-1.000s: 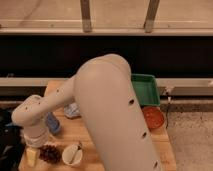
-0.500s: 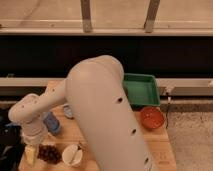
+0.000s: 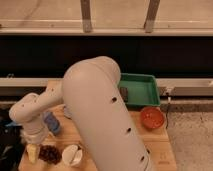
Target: Place grapes in table surface
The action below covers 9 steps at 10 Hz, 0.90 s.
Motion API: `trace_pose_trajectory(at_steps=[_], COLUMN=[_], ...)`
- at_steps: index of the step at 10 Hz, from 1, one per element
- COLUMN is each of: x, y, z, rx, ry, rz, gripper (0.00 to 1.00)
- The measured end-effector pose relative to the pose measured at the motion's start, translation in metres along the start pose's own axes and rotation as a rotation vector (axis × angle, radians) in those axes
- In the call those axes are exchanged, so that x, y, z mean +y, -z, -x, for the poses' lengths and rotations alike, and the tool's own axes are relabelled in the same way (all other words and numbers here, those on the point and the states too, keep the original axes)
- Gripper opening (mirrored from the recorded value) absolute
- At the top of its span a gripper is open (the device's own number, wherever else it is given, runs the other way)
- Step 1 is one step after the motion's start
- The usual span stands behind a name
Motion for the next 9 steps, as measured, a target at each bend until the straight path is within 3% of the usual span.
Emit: trace_pose_trajectory(at_steps=[4,5,9], x=[-0.001,0.001,-0.001], y=[-0.031,-0.035,-0.035], z=[-0.005,-0.006,-0.009], rx=[0.0,-0.007,-0.013], ry=[0.003,0.006,0.009], rz=[0.047,0.051,0.048], gripper=[0.79,0.73,0.33])
